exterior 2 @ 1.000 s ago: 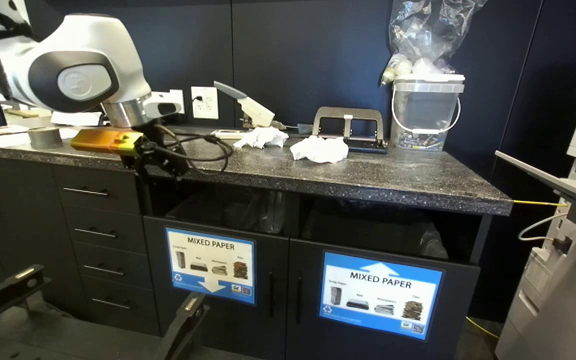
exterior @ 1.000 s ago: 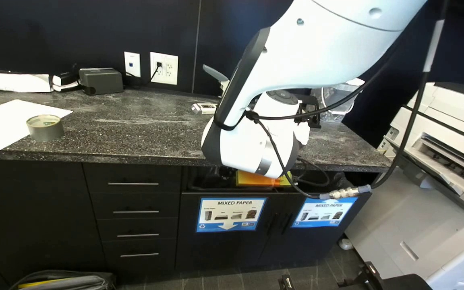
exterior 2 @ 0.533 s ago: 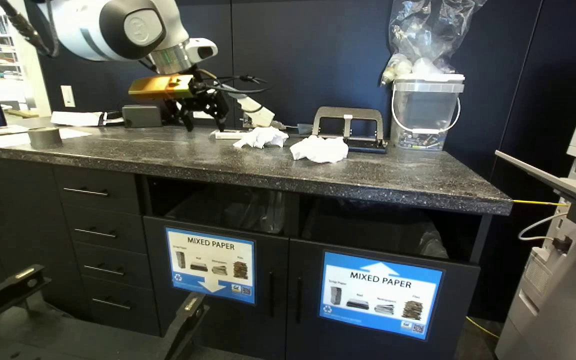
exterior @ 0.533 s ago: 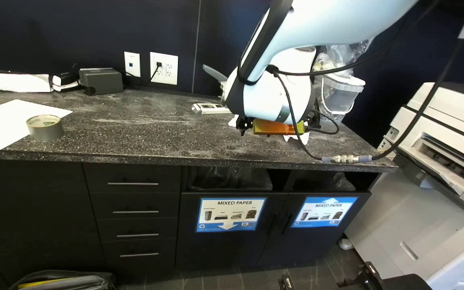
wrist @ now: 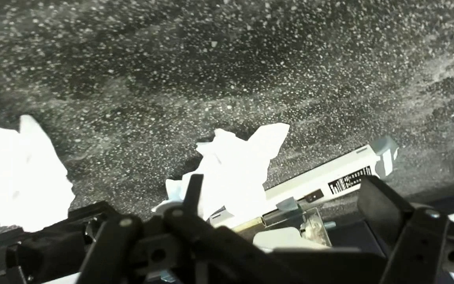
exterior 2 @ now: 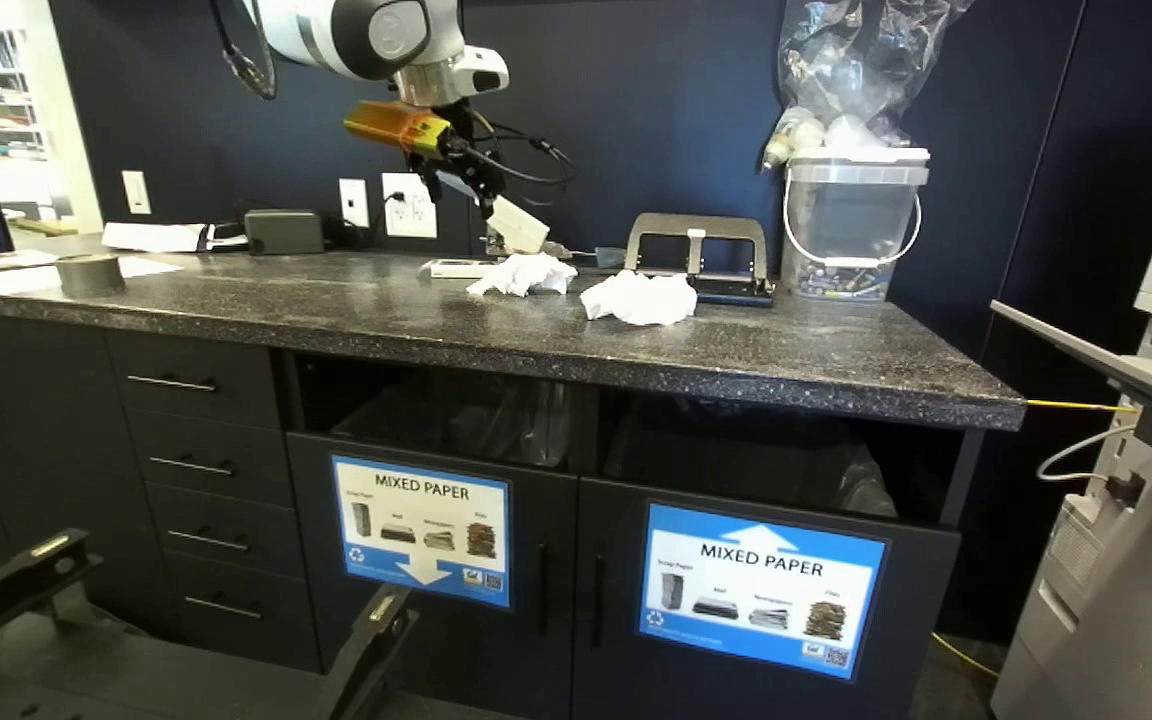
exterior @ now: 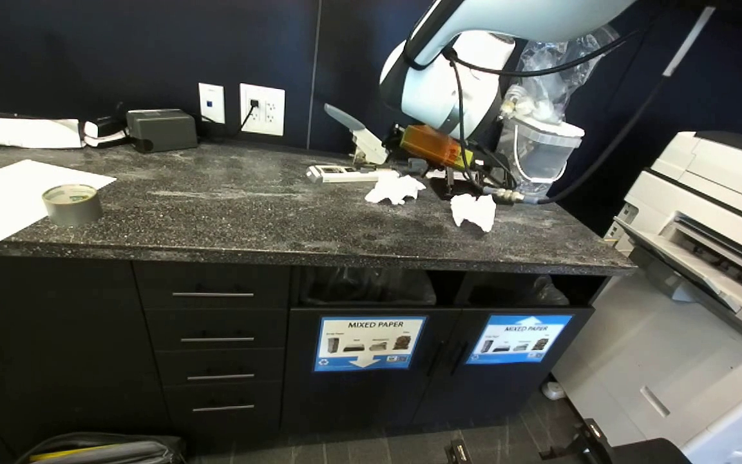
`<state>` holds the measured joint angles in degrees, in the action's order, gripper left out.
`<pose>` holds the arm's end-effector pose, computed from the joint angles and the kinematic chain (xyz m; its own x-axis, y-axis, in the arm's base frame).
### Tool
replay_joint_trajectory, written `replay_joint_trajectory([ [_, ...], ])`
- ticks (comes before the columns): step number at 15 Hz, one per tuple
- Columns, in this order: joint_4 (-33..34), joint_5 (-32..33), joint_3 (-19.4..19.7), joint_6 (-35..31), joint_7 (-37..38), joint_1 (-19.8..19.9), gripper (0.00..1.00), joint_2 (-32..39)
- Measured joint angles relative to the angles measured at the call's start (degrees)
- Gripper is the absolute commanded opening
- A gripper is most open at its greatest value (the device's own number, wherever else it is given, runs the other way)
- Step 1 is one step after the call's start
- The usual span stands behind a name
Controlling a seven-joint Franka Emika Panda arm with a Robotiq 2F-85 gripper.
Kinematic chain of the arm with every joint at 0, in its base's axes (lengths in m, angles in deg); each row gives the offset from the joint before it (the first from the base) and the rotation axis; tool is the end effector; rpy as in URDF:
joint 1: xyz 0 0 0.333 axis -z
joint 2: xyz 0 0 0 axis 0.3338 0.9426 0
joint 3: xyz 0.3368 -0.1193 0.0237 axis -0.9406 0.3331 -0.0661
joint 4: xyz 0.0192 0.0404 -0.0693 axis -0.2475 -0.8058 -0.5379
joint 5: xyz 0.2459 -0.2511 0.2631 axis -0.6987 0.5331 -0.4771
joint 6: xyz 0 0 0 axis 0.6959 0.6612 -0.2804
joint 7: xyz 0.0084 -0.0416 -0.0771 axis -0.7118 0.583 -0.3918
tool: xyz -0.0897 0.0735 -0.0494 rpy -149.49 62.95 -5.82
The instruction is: Put two papers in the bin to the right and two in the left
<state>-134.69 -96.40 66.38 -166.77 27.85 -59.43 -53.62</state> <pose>0.7381 0.1016 0.3118 0.8249 -0.2723 0.4954 -0.2065 -0.9609 -0.1842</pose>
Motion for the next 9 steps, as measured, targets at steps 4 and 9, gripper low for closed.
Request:
replay_joint_trajectory([
  [4,11.4,1.5,-10.0,2.2,12.3,11.8,1.0,6.8],
  [9,24.8,4.1,-9.9,3.1,26.3,16.3,1.0,18.8],
])
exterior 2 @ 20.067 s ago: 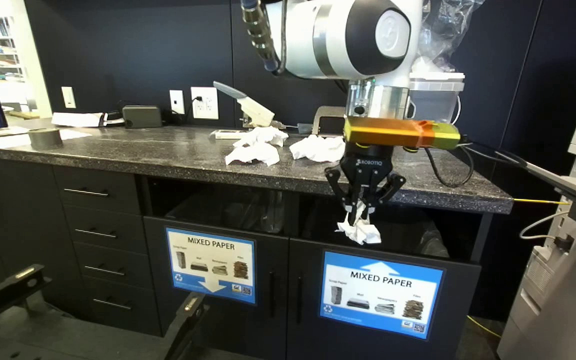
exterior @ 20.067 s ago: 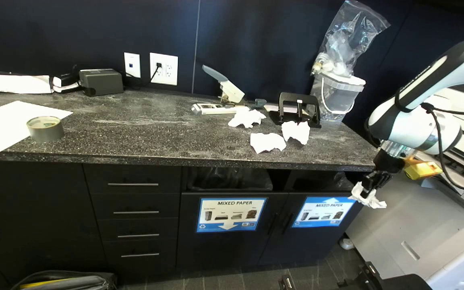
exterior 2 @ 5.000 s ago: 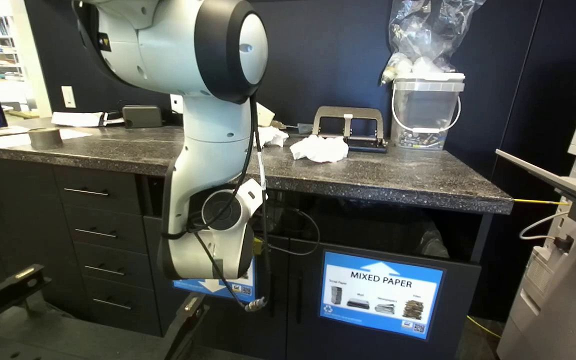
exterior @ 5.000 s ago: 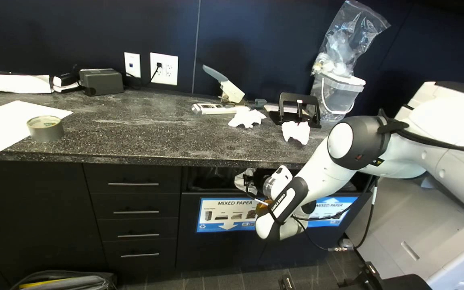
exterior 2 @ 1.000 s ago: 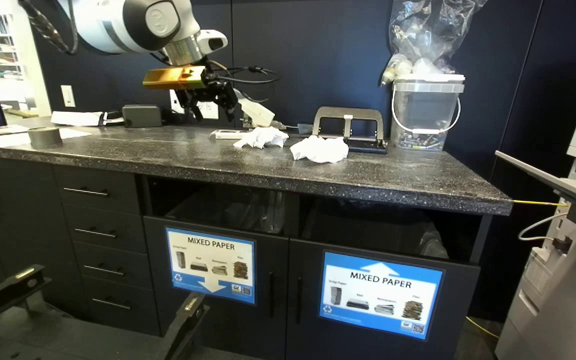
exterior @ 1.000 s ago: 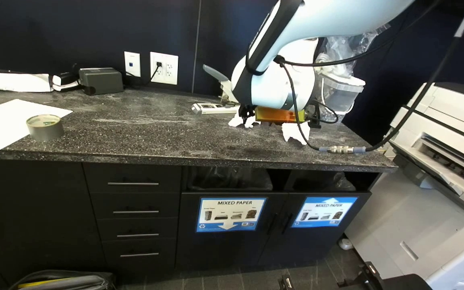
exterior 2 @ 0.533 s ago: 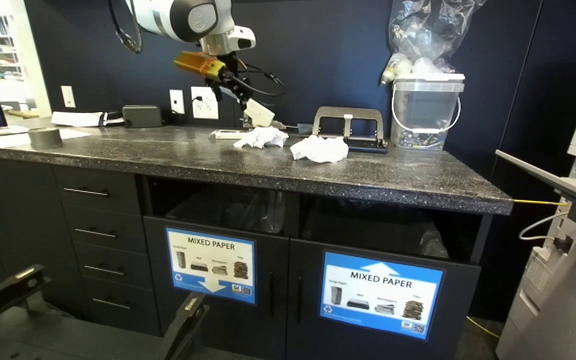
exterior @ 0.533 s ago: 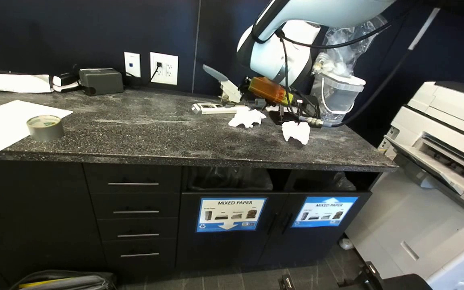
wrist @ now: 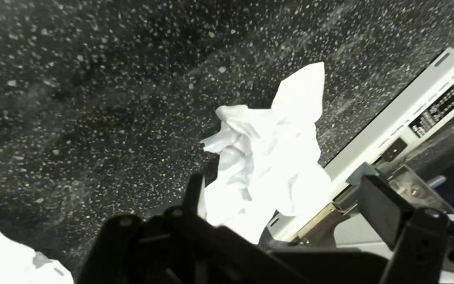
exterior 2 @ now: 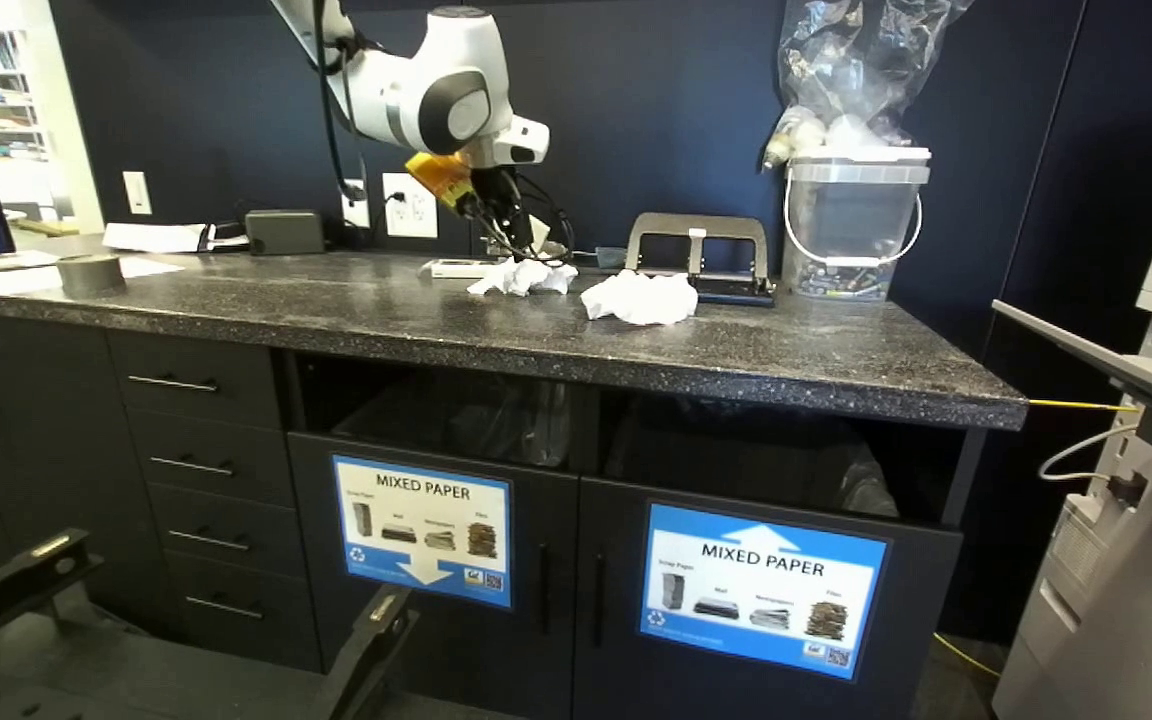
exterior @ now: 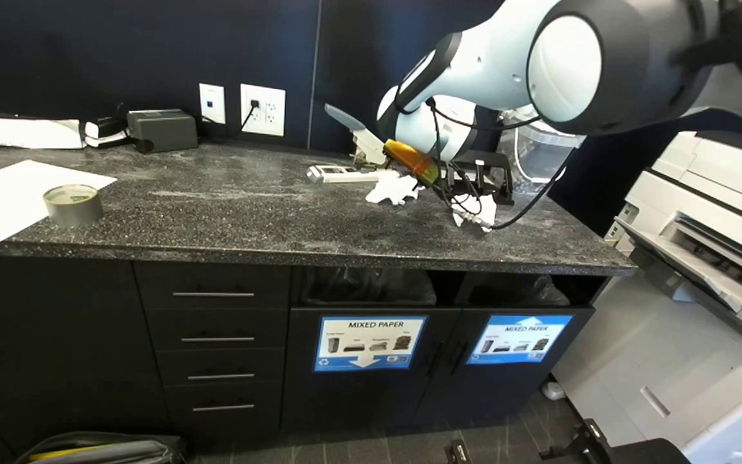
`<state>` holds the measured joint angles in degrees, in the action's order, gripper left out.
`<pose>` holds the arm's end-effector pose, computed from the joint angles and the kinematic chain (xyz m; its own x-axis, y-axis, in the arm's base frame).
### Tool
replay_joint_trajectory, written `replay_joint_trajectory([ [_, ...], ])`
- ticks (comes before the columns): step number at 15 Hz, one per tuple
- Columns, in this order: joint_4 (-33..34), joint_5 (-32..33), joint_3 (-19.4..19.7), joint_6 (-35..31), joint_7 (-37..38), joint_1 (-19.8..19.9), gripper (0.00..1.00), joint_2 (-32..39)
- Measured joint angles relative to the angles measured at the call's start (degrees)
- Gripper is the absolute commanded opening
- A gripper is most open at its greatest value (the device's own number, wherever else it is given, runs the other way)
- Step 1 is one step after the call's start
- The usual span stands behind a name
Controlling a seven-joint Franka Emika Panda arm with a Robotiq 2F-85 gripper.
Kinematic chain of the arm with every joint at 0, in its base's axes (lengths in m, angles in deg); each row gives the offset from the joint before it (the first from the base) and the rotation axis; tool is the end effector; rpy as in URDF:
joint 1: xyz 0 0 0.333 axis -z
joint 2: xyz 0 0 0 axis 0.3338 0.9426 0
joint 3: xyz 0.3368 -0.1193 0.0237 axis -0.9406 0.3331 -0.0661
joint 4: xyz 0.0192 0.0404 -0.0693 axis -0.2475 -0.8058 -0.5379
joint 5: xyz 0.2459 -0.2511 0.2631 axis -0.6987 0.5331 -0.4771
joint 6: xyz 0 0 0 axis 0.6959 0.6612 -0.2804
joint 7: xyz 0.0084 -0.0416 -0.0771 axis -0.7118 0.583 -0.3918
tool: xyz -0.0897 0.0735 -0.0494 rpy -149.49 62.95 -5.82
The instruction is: Put two papers in the bin to the right and two in the left
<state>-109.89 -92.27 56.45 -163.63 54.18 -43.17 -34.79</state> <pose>0.8446 0.0700 0.2394 0.6683 -0.6272 0.4000 -0.5195 -0.7784 -0.3525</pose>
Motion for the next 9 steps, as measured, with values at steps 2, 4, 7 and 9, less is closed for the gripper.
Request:
replay_joint_trajectory([
  [2,4.7,6.6,-2.9,1.4,7.8,4.3,1.0,3.0],
  [4,9.6,11.7,-5.2,3.6,13.2,8.3,1.0,5.5],
  [7,16.8,16.5,-8.5,6.8,17.7,13.2,1.0,8.9],
  [9,21.2,17.9,-11.3,9.4,18.5,15.8,1.0,11.0],
])
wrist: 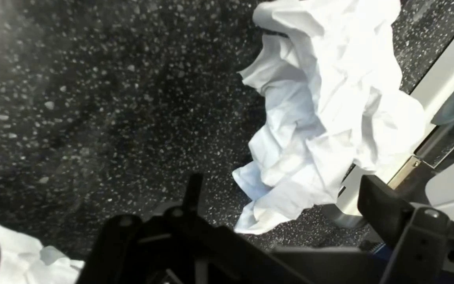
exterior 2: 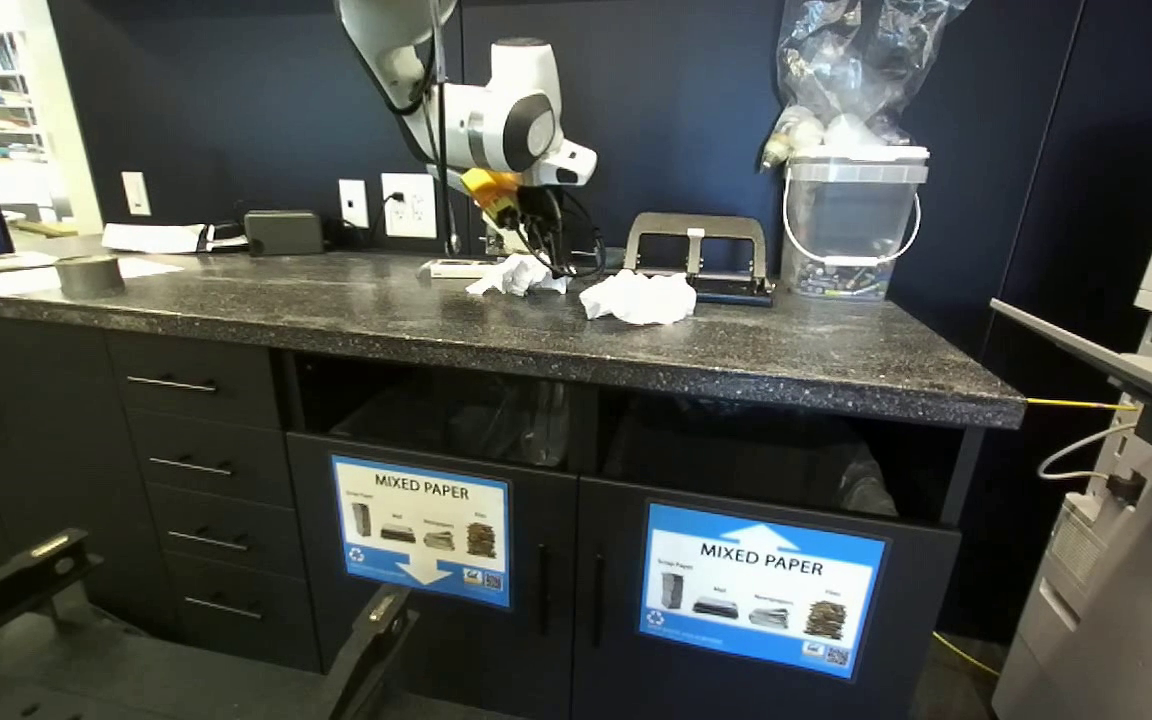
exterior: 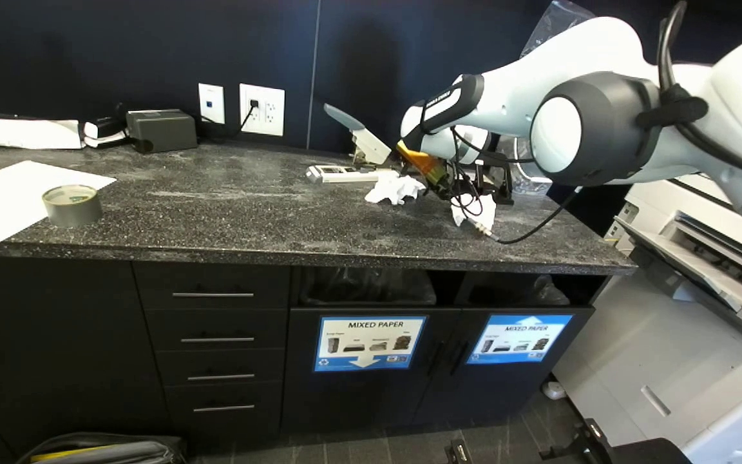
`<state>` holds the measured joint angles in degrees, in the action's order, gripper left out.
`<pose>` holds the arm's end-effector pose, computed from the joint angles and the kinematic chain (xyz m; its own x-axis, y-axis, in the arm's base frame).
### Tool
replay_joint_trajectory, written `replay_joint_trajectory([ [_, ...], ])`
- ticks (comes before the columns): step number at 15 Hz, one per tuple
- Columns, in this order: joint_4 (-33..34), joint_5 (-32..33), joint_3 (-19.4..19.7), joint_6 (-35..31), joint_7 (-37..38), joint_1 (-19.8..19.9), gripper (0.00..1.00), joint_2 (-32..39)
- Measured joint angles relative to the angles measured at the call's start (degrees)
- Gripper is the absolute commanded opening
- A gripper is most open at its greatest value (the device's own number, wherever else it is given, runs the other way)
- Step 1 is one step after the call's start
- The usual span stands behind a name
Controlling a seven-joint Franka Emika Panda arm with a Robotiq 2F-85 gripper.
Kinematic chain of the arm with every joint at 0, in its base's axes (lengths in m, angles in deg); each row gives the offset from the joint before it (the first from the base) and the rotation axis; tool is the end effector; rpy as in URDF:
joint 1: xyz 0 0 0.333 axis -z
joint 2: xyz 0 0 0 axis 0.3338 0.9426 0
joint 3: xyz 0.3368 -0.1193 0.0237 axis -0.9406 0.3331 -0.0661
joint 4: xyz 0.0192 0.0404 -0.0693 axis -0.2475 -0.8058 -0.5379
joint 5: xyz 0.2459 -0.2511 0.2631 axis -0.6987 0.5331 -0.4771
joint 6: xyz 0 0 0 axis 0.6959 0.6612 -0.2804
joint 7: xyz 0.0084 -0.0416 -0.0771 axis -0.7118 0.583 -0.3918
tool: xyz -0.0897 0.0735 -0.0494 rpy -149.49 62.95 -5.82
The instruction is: Put two papers in the bin to the right and two in the left
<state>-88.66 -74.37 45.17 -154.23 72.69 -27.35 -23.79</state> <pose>0.9050 0.0047 0.2137 0.5805 -0.7523 0.3114 -0.6562 -0.6587 -0.3680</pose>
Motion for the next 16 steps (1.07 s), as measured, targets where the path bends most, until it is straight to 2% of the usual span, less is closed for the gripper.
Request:
replay_joint_trajectory([
  [4,8.5,1.1,-5.6,6.8,0.0,3.2,1.0,4.3],
  [8,15.4,1.7,-8.1,12.2,0.1,3.7,1.0,8.1],
  [9,16.6,2.2,-8.3,13.0,0.3,3.7,0.75,8.8],
  [10,17.7,2.7,-8.4,13.9,0.3,3.7,0.74,9.4],
  [11,18.5,3.4,-8.5,14.7,0.3,3.7,0.68,9.9],
  [16,21.2,6.6,-8.6,18.0,0.3,3.6,0.28,11.3],
])
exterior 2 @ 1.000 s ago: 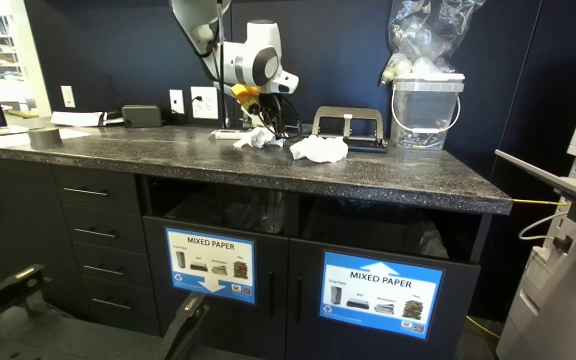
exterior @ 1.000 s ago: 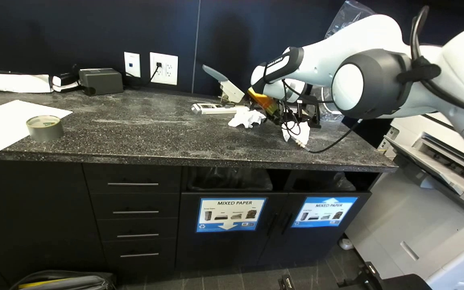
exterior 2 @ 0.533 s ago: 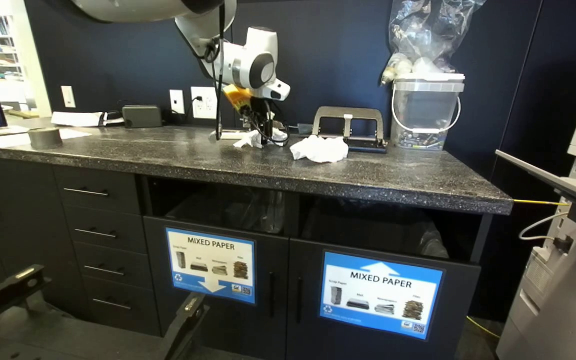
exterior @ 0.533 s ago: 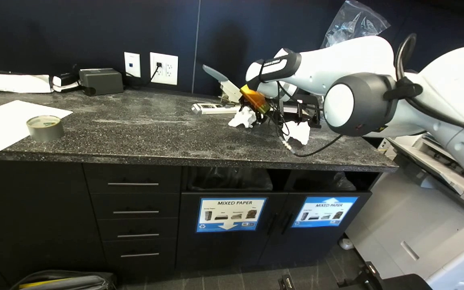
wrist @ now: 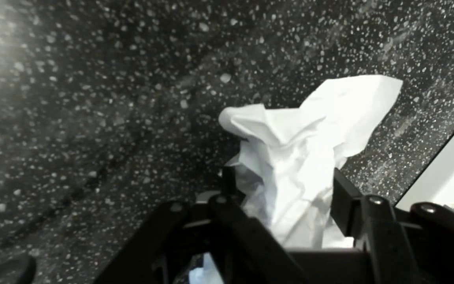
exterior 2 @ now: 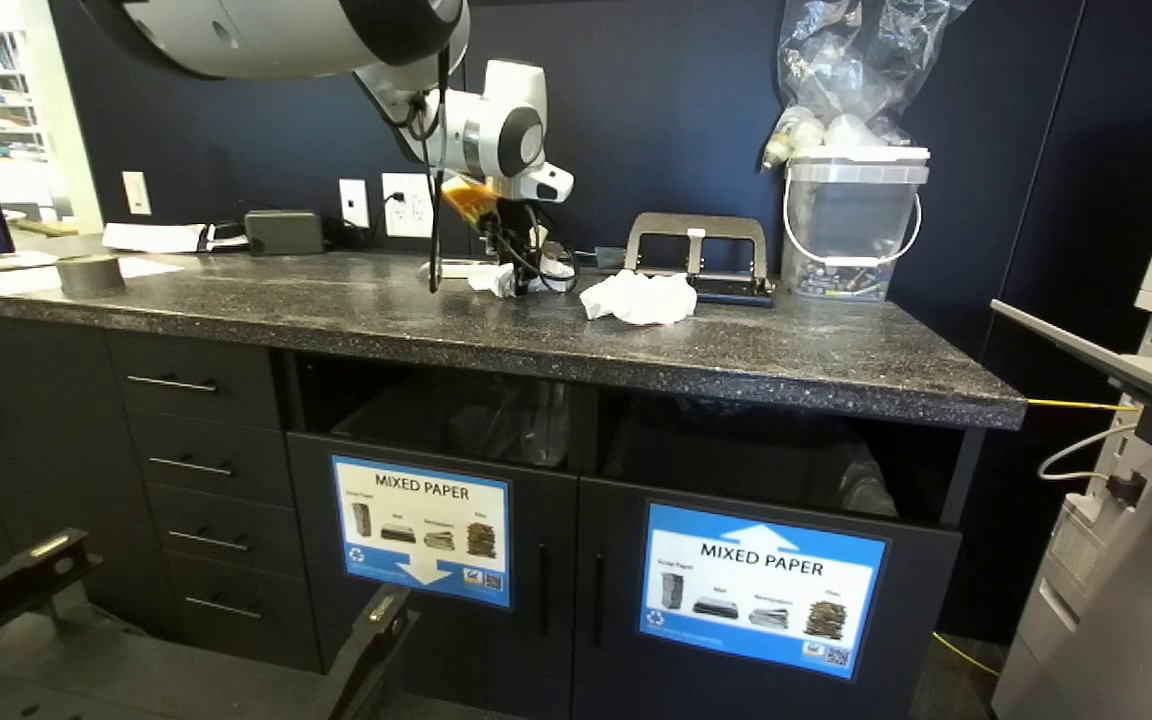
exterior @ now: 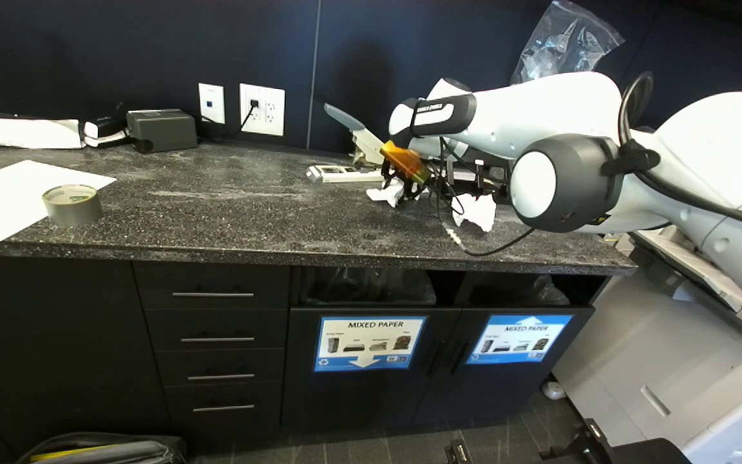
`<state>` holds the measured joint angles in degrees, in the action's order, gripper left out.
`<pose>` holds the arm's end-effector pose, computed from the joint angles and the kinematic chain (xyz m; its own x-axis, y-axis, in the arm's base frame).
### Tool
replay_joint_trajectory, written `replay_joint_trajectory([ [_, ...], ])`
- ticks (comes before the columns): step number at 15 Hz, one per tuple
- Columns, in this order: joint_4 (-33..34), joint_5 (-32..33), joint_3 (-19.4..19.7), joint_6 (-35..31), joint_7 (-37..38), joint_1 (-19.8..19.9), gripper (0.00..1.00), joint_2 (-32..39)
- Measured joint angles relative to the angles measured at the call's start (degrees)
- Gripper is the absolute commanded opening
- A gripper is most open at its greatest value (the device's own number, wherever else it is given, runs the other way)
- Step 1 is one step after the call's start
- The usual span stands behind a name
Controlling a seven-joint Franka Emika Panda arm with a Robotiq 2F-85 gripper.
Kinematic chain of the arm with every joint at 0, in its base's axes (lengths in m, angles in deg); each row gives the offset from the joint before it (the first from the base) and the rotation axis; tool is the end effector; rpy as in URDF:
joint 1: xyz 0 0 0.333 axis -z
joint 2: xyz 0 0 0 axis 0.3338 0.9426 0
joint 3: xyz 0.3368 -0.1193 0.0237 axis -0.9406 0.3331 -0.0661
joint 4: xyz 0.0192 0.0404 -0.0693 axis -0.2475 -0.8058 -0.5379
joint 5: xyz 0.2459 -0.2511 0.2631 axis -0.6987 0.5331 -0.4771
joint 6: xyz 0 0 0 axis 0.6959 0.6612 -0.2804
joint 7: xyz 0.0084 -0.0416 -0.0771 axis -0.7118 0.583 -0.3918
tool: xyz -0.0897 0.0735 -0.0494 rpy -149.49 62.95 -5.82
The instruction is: Put two papers in the bin to the right and two in the left
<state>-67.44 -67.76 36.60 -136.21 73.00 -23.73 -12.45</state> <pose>0.9225 0.0481 0.1860 0.7037 -0.6899 0.1699 -0.6289 -0.7161 -0.3029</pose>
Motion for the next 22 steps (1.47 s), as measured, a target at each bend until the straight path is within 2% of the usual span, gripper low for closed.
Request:
replay_joint_trajectory([
  [2,0.6,1.4,0.0,1.3,0.0,-0.1,0.15,0.1],
  [6,2.0,4.5,0.0,7.1,-1.9,-0.6,0.08,0.2],
  [7,2.5,4.6,0.0,9.5,-3.6,-0.8,0.12,0.2],
  [11,2.9,4.6,-0.2,17.6,-11.4,-1.6,0.11,-0.7],
  [16,1.8,4.6,-0.7,24.8,-21.2,-3.3,0.1,-2.2],
  [22,-7.5,7.2,-0.6,26.8,-32.5,-6.7,0.11,-7.8],
])
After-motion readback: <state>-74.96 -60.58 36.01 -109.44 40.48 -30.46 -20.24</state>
